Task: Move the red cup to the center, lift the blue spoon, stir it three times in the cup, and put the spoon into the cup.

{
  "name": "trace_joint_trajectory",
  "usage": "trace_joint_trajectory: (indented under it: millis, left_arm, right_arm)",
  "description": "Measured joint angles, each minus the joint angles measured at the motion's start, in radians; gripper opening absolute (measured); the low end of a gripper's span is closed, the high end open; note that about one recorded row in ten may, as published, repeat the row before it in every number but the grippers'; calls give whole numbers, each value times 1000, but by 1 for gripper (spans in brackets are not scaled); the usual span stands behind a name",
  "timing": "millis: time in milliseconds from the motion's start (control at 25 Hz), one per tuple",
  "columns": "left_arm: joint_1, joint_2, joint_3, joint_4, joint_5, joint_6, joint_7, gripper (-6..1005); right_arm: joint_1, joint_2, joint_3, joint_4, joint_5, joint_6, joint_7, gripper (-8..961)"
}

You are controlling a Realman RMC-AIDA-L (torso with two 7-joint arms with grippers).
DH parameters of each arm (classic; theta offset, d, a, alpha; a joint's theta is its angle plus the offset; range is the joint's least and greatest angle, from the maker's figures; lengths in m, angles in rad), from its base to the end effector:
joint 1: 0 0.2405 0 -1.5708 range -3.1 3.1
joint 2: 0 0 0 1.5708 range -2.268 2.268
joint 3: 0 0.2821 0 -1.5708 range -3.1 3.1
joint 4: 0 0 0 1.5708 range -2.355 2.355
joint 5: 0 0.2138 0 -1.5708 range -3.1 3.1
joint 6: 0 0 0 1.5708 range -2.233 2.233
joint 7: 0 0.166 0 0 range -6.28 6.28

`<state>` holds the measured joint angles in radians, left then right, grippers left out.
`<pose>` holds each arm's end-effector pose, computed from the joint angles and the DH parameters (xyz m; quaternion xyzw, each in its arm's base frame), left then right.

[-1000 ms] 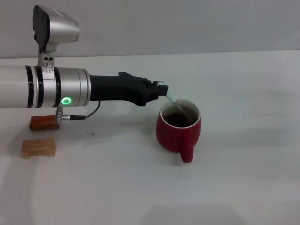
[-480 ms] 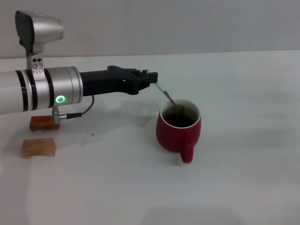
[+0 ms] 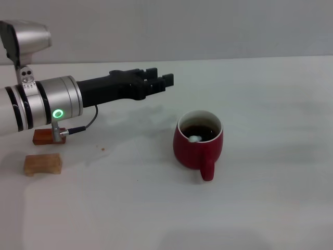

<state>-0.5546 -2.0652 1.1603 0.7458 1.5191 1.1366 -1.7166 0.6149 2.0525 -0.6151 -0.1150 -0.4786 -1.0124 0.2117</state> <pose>-0.2120 0.4157 -0.0415 -0.8826 -0.3103 -0.3026 0.1823 0.3623 0.4329 0.0593 -0.5833 0.2625 0.2940 0.7102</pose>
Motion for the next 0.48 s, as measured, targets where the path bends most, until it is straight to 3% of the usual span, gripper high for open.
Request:
trace_joint_trajectory:
  millis: [160, 280, 320, 360, 480]
  left_arm:
    - [32, -2, -1, -18, -130, 1, 115, 528]
    - [96, -5, -1, -124, -498, 45, 450, 591]
    - [96, -5, -1, -124, -498, 45, 450, 613]
    - [120, -7, 4, -224, -722, 129, 642, 634]
    - [137, -9, 8, -401, -1011, 319, 908, 674]
  right_arm:
    - [0, 2, 0, 0, 0, 0, 0, 462]
    - [-5, 3, 7, -2, 5, 0, 0, 462]
    - [-5, 3, 7, -2, 5, 0, 0, 462]
    - [-6, 3, 11, -4, 7, -1, 0, 462]
    - [-7, 5, 13, -7, 9, -7, 0, 462]
